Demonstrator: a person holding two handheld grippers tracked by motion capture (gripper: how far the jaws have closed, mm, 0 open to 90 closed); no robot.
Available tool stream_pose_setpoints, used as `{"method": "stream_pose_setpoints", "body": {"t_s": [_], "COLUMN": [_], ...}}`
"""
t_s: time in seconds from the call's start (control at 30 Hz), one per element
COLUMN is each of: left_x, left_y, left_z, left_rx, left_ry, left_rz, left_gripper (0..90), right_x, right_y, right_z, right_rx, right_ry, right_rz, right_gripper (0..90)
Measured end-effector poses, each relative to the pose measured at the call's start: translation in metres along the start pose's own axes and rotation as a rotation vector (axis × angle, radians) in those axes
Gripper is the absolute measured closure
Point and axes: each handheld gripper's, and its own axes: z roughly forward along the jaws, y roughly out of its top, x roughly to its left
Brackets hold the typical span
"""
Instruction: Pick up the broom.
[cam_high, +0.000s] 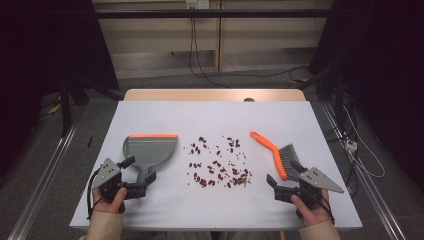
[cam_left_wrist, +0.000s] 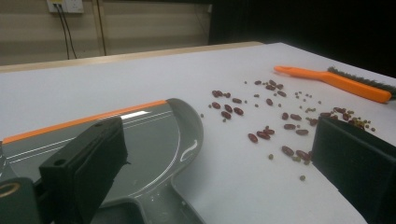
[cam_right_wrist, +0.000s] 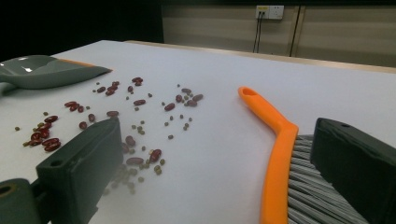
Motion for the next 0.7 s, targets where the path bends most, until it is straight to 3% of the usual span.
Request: {"method": "stream_pose_setpoints", "body": {"t_s": [0.33,0.7], "left_x": [-0.001,0.002], "left_y": [0.000,-0.001], "left_z": [-0.004,-0.008], "left_rx": [-0.005,-0.012], "left_ry": [0.008,0.008], "left_rz": [0.001,-0.012], "left_gripper": [3.3,3.3], "right_x": [0.002,0.000], "right_y": [0.006,0.025], "right_z": [0.007,0.027], "right_rx": [0.007,0.070], "right_ry": [0.009,0.001], "right_rz": [-0.009,-0.032], "right_gripper": [3.0,4.3]}}
